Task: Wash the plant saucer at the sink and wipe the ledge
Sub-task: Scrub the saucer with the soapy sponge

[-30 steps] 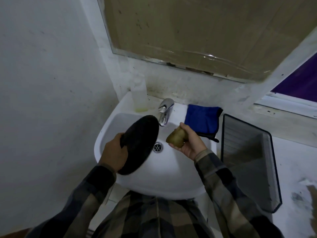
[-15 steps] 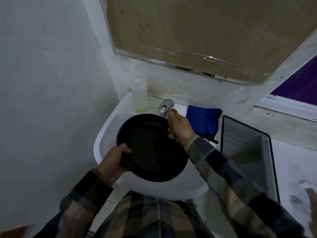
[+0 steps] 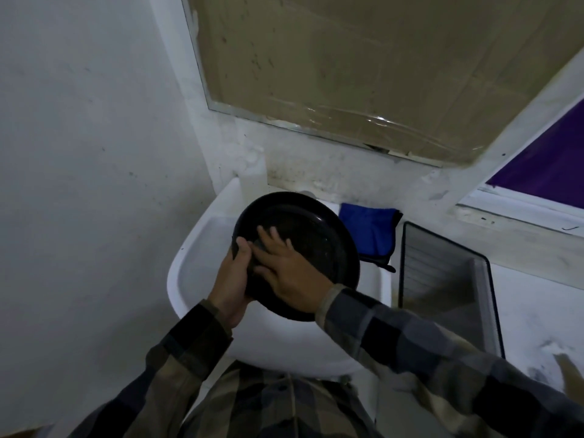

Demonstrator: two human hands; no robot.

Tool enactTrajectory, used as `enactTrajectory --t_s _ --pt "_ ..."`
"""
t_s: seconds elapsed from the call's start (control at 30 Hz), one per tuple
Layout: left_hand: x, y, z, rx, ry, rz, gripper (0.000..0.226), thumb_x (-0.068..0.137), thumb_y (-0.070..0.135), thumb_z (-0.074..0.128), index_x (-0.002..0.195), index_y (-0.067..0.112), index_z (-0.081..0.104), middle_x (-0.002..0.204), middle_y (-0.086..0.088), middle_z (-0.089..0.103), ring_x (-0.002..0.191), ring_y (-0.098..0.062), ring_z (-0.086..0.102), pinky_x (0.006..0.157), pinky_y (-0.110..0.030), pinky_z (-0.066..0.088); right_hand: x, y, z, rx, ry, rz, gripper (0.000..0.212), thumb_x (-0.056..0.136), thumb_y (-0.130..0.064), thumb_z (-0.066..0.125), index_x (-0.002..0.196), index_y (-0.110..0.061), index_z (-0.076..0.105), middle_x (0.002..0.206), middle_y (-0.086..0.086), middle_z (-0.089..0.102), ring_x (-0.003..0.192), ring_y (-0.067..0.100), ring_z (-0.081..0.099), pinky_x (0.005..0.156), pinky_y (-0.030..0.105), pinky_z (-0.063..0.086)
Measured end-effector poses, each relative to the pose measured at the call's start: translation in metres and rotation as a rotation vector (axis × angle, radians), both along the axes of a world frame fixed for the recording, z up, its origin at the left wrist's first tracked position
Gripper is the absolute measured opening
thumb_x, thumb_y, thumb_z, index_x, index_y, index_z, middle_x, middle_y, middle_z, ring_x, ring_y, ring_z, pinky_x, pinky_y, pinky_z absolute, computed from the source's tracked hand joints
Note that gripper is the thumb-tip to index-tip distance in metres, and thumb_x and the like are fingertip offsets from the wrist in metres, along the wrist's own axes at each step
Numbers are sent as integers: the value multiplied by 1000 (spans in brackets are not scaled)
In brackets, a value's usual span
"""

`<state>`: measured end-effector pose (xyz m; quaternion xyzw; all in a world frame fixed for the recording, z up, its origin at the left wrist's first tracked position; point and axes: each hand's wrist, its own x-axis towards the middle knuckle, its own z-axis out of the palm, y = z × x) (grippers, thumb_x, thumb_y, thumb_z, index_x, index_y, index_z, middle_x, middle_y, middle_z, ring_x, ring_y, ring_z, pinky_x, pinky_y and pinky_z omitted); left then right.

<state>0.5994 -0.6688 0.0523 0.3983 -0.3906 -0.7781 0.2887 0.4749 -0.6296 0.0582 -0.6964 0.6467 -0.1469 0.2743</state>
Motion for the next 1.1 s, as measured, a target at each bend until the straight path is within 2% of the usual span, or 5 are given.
enactTrajectory --t_s 0.23,0.4,0.73,0.9,1.1 --pt "1 -10 -3 -72 17 40 56 94 53 28 142 27 39 136 2 55 120 -17 57 85 -28 56 -55 -28 -15 -63 240 -216 63 94 -1 43 149 -22 22 158 15 8 138 35 30 109 40 35" --pt "0 -12 -7 -43 4 87 53 94 56 28 141 34 39 133 1 56 117 -22 57 72 -32 58 -48 14 -22 -335 204 14 50 69 8 66 118 -3 64 113 25 65 92 41 67 75 54 56" --pt "-6 -14 -5 -86 29 43 61 89 54 34 143 25 39 135 -3 55 118 -23 58 97 -45 50 -15 -31 9 -603 234 -59 20 76 -7 66 95 0 68 85 20 60 75 37 58 66 41 49" --pt "-1 -28 -5 -80 57 93 52 97 51 24 140 29 42 133 4 57 117 -16 58 83 -30 55 -50 -33 23 -82 396 -415 42 98 -37 42 127 -7 36 114 19 60 98 38 59 67 39 40" --pt "-1 -45 -3 -68 6 150 54 94 56 32 141 31 40 134 -3 56 118 -27 57 92 -49 51 -15 -11 23 54 207 -12 27 98 -22 41 119 -5 38 101 19 61 86 36 61 70 40 48"
